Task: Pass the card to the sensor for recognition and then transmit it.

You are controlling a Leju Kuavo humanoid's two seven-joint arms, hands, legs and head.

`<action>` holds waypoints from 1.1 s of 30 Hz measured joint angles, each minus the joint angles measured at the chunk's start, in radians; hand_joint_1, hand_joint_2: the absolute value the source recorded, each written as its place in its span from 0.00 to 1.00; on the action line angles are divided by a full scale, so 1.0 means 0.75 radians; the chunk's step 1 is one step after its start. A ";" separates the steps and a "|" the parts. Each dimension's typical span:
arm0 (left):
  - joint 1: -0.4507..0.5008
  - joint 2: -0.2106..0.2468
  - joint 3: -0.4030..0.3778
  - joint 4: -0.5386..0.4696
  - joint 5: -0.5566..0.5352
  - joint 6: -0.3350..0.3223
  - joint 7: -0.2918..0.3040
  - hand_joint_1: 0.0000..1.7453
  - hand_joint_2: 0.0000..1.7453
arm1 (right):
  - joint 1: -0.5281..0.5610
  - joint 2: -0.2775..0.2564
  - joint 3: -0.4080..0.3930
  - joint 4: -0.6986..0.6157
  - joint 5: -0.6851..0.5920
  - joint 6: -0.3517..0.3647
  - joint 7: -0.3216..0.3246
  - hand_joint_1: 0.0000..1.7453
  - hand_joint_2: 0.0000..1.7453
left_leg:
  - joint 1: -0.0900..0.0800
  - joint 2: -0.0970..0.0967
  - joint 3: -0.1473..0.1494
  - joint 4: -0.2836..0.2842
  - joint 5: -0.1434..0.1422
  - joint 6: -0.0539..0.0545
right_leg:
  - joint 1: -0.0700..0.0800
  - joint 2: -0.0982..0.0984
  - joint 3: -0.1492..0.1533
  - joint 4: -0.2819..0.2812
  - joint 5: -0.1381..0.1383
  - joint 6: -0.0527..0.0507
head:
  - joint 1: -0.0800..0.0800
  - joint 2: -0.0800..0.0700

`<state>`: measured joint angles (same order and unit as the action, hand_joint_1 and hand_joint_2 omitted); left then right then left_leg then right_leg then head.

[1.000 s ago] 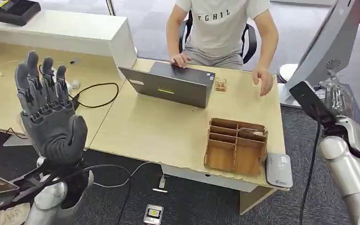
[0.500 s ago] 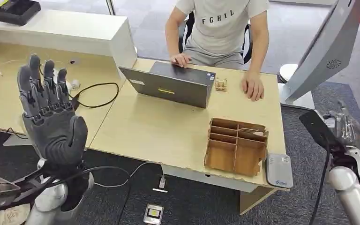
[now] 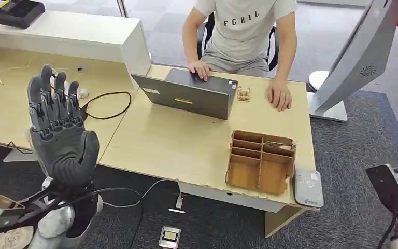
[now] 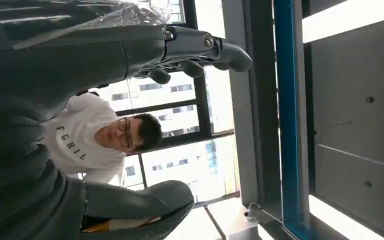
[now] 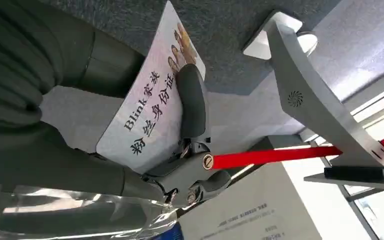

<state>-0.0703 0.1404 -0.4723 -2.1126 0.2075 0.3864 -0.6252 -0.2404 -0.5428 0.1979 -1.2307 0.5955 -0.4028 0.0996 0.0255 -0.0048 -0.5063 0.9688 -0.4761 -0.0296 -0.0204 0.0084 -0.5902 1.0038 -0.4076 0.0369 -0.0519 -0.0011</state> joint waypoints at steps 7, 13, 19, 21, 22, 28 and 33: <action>0.006 0.000 0.000 0.000 -0.006 -0.001 0.009 0.00 1.00 | 0.082 0.031 -0.031 -0.098 -0.008 -0.004 -0.051 1.00 1.00 | 0.000 0.000 0.000 0.000 0.000 0.000 | 0.000 0.000 0.000 0.000 0.000 0.000 | 0.001 0.000; 0.014 0.001 0.000 -0.002 -0.037 0.044 0.004 0.00 1.00 | 0.092 0.098 0.006 -0.138 -0.053 -0.003 -0.095 1.00 1.00 | 0.000 0.000 -0.001 -0.001 0.000 0.000 | 0.000 0.000 0.000 0.000 0.000 0.000 | 0.000 0.000; 0.039 0.011 0.001 -0.019 -0.055 0.087 -0.001 0.00 1.00 | 0.048 0.146 0.053 -0.080 -0.109 0.001 -0.138 1.00 1.00 | 0.000 0.000 -0.001 -0.001 0.000 0.000 | 0.001 0.000 0.000 0.000 0.000 0.000 | 0.001 0.000; 0.039 0.011 0.001 -0.019 -0.055 0.087 -0.001 0.00 1.00 | 0.048 0.146 0.053 -0.080 -0.109 0.001 -0.138 1.00 1.00 | 0.000 0.000 -0.001 -0.001 0.000 0.000 | 0.001 0.000 0.000 0.000 0.000 0.000 | 0.001 0.000; 0.039 0.011 0.001 -0.019 -0.055 0.087 -0.001 0.00 1.00 | 0.048 0.146 0.053 -0.080 -0.109 0.001 -0.138 1.00 1.00 | 0.000 0.000 -0.001 -0.001 0.000 0.000 | 0.001 0.000 0.000 0.000 0.000 0.000 | 0.001 0.000; 0.073 0.029 0.001 -0.052 -0.060 0.107 0.000 0.00 1.00 | -0.004 0.206 0.126 0.147 -0.171 -0.008 -0.165 1.00 1.00 | 0.000 -0.001 -0.001 -0.001 0.000 0.000 | 0.001 0.000 0.000 0.000 0.000 0.000 | 0.001 0.000; 0.088 0.032 0.005 -0.063 -0.061 0.104 0.010 0.00 1.00 | -0.015 0.220 0.137 0.254 -0.194 -0.029 -0.172 1.00 1.00 | 0.000 -0.001 -0.001 -0.001 0.000 0.000 | 0.001 -0.001 0.000 0.000 0.000 0.000 | 0.001 0.000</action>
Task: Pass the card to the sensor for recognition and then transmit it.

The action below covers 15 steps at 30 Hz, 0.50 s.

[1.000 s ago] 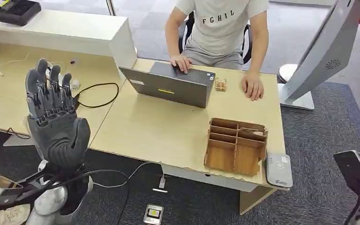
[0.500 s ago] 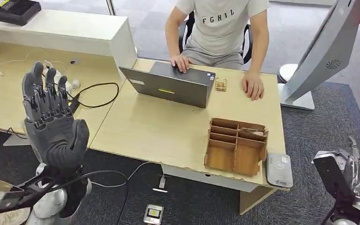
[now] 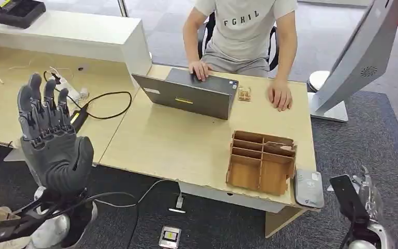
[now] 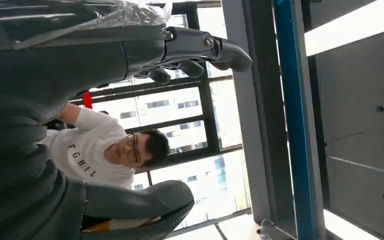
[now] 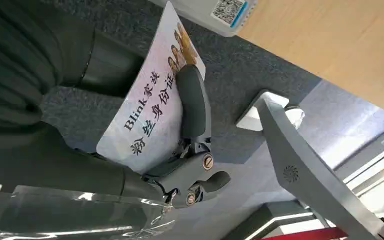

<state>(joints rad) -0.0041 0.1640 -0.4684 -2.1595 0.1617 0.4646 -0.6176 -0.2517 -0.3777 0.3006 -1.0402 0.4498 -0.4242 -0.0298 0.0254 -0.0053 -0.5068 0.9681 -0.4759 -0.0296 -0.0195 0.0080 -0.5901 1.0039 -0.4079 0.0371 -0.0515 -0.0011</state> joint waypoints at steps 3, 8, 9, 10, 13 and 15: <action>0.002 0.001 0.005 -0.005 0.000 -0.004 0.003 0.00 1.00 | 0.001 0.006 0.003 0.046 -0.014 -0.008 -0.013 1.00 1.00 | 0.000 0.000 0.000 0.000 0.000 0.000 | 0.000 0.000 0.000 0.000 0.000 0.000 | 0.000 0.000; 0.003 0.001 0.007 -0.005 0.001 -0.014 0.012 0.00 1.00 | 0.004 0.015 0.009 0.098 -0.038 -0.024 -0.031 1.00 1.00 | 0.000 0.000 0.001 0.000 0.000 0.000 | 0.000 0.000 0.000 0.000 0.000 0.000 | -0.001 0.000; 0.002 0.001 0.007 -0.005 0.001 -0.018 0.013 0.00 1.00 | 0.006 0.016 0.009 0.100 -0.040 -0.027 -0.031 1.00 1.00 | 0.000 0.000 0.001 0.000 0.000 0.000 | 0.000 0.000 0.000 0.000 0.000 0.000 | -0.001 0.000; 0.002 0.001 0.007 -0.005 0.002 -0.020 0.013 0.00 1.00 | 0.007 0.017 0.010 0.101 -0.042 -0.028 -0.031 1.00 1.00 | 0.000 0.000 0.001 0.000 0.000 0.000 | 0.000 0.000 0.000 0.000 0.000 0.000 | 0.000 0.000; 0.002 0.001 0.007 -0.005 0.003 -0.024 0.013 0.00 1.00 | 0.016 0.025 0.012 0.093 -0.041 -0.033 -0.031 1.00 1.00 | 0.000 0.000 0.001 0.000 0.000 0.000 | 0.000 0.000 0.000 0.000 0.000 0.000 | 0.000 0.000; 0.002 0.001 0.007 -0.005 0.003 -0.025 0.012 0.00 1.00 | 0.019 0.029 0.015 0.081 -0.033 -0.034 -0.031 1.00 1.00 | 0.000 0.000 0.001 0.000 0.000 0.000 | 0.000 0.000 0.000 0.000 0.000 0.000 | 0.000 0.000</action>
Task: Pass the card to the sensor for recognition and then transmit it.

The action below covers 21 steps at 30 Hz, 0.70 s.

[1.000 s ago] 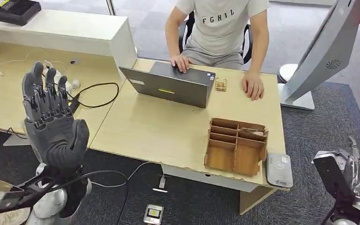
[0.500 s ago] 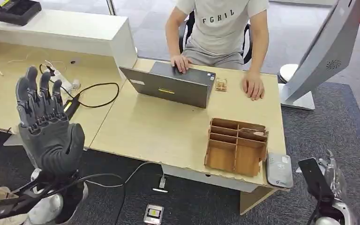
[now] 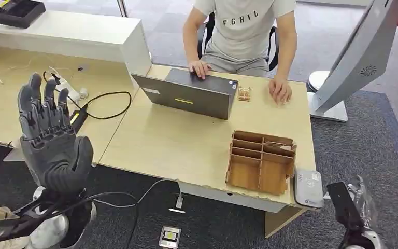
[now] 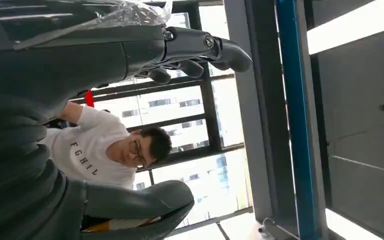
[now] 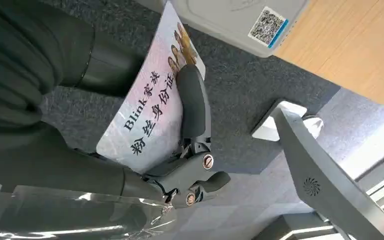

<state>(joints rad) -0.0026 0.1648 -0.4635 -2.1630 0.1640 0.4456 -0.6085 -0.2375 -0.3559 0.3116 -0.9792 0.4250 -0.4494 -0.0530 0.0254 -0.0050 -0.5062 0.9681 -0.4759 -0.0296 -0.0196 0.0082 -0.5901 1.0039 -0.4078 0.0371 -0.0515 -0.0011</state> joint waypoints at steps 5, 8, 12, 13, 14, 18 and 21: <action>0.000 0.000 0.000 0.000 0.000 0.000 -0.003 0.00 1.00 | 0.001 0.011 0.011 -0.049 0.024 0.002 0.000 1.00 1.00 | 0.000 0.000 0.000 0.000 0.000 0.000 | 0.000 0.000 0.000 0.000 0.000 0.000 | 0.000 0.000; 0.000 0.001 -0.001 0.000 0.000 0.000 -0.005 0.00 1.00 | 0.004 0.016 0.019 -0.081 0.028 0.004 0.000 1.00 1.00 | 0.000 0.000 0.001 0.000 0.000 0.000 | 0.000 0.000 0.000 0.000 0.000 0.000 | 0.000 0.000; 0.000 0.002 -0.001 0.000 0.001 0.003 -0.010 0.00 1.00 | 0.017 0.019 0.028 -0.123 0.020 0.002 0.001 1.00 1.00 | 0.000 0.000 0.001 0.000 0.000 0.000 | 0.000 0.000 0.000 0.000 0.000 0.000 | 0.000 0.000; 0.000 0.003 -0.001 0.000 0.002 0.004 -0.011 0.00 1.00 | 0.022 0.020 0.029 -0.132 0.017 0.001 0.002 1.00 1.00 | 0.000 0.000 0.001 0.000 0.000 0.000 | 0.000 0.000 0.000 0.000 0.000 0.000 | 0.000 0.000; 0.000 0.005 -0.002 0.001 0.005 0.004 -0.011 0.00 1.00 | 0.027 0.022 0.032 -0.144 0.011 0.001 0.002 1.00 1.00 | 0.000 0.000 0.001 0.000 0.000 0.000 | 0.000 0.000 0.000 0.000 0.000 0.000 | 0.000 0.000; -0.002 0.007 -0.003 0.001 0.005 0.004 -0.011 0.00 1.00 | 0.044 0.026 0.038 -0.173 0.007 0.001 0.005 1.00 1.00 | 0.000 0.000 0.001 0.000 0.000 0.000 | 0.000 0.000 0.000 0.000 0.000 0.000 | 0.000 0.000; -0.003 0.009 -0.003 0.000 0.005 0.009 -0.011 0.00 1.00 | 0.053 0.028 0.046 -0.180 -0.010 -0.001 0.019 1.00 1.00 | 0.000 0.000 0.001 0.000 0.000 0.000 | 0.000 0.000 0.000 0.000 0.000 0.000 | -0.001 0.000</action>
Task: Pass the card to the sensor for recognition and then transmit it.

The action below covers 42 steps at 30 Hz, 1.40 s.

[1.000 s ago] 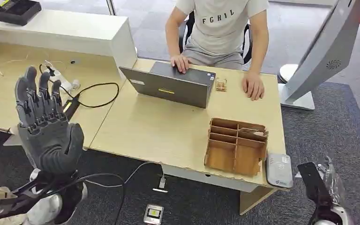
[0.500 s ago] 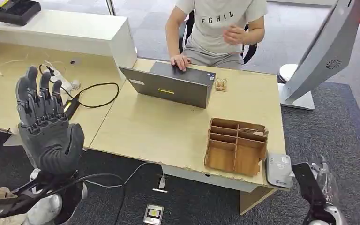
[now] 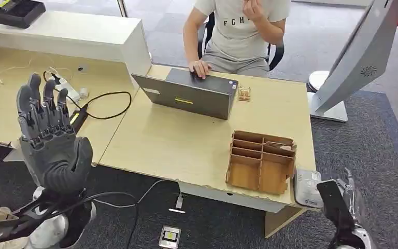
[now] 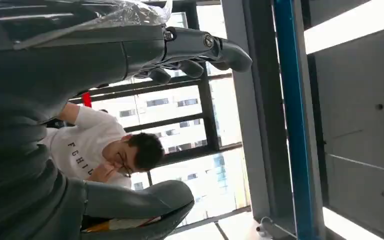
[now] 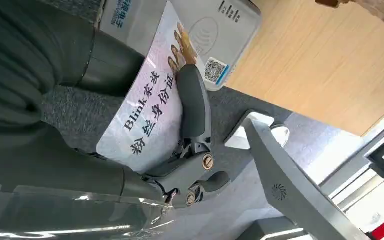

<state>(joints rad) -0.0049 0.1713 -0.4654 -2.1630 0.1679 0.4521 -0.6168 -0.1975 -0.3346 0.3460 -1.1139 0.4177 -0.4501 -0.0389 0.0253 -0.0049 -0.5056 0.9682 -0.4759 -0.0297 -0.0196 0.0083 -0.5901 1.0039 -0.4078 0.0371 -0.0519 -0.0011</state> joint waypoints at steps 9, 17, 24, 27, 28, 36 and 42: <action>0.000 0.009 0.000 0.000 -0.001 0.016 0.000 0.00 1.00 | 0.009 0.003 0.015 0.032 -0.031 -0.015 -0.022 1.00 1.00 | 0.000 0.000 0.000 0.000 0.000 0.000 | 0.000 0.000 0.000 0.000 0.000 0.000 | 0.001 0.000; -0.003 0.010 -0.002 0.000 -0.001 0.030 -0.004 0.00 1.00 | 0.006 0.040 0.055 0.065 -0.034 -0.002 -0.042 1.00 1.00 | 0.000 0.000 -0.001 0.000 0.000 0.000 | 0.000 0.000 0.000 0.000 0.000 0.000 | 0.001 0.000; -0.005 0.010 -0.005 0.001 0.002 0.035 -0.016 0.00 1.00 | -0.001 0.078 0.095 0.099 -0.053 0.020 -0.076 1.00 1.00 | 0.000 0.000 0.000 0.000 0.000 0.000 | 0.001 0.000 0.000 0.000 0.000 0.000 | 0.000 0.000; -0.007 0.010 -0.006 0.001 0.002 0.035 -0.019 0.00 1.00 | -0.005 0.092 0.107 0.110 -0.055 0.026 -0.079 1.00 1.00 | 0.000 0.000 0.000 0.000 0.000 0.000 | 0.000 0.000 0.000 0.000 0.000 0.000 | 0.001 0.000; -0.007 0.010 -0.007 0.001 0.002 0.035 -0.019 0.00 1.00 | -0.008 0.094 0.110 0.112 -0.055 0.025 -0.079 1.00 1.00 | 0.000 0.001 0.000 0.000 0.000 0.000 | 0.000 0.000 0.000 0.000 0.000 0.000 | 0.000 0.000; -0.010 0.010 -0.011 0.001 0.004 0.035 -0.020 0.00 1.00 | -0.023 0.109 0.127 0.134 -0.055 0.016 -0.079 1.00 1.00 | 0.000 0.001 0.001 0.000 0.000 0.000 | 0.000 0.001 0.001 0.000 0.000 0.000 | 0.001 0.000; -0.023 0.010 -0.013 0.003 0.015 0.027 -0.040 0.00 1.00 | -0.025 0.108 0.130 0.142 -0.067 0.006 -0.076 1.00 1.00 | 0.000 0.001 0.003 0.000 0.000 0.000 | 0.000 0.001 0.002 0.000 0.000 0.000 | 0.001 0.000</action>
<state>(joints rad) -0.0223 0.1789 -0.4749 -2.1607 0.1793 0.4726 -0.6466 -0.2163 -0.2533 0.4433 -1.0075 0.3677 -0.4456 -0.0961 0.0253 -0.0043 -0.5036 0.9682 -0.4759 -0.0297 -0.0192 0.0088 -0.5890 1.0038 -0.4077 0.0371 -0.0515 -0.0011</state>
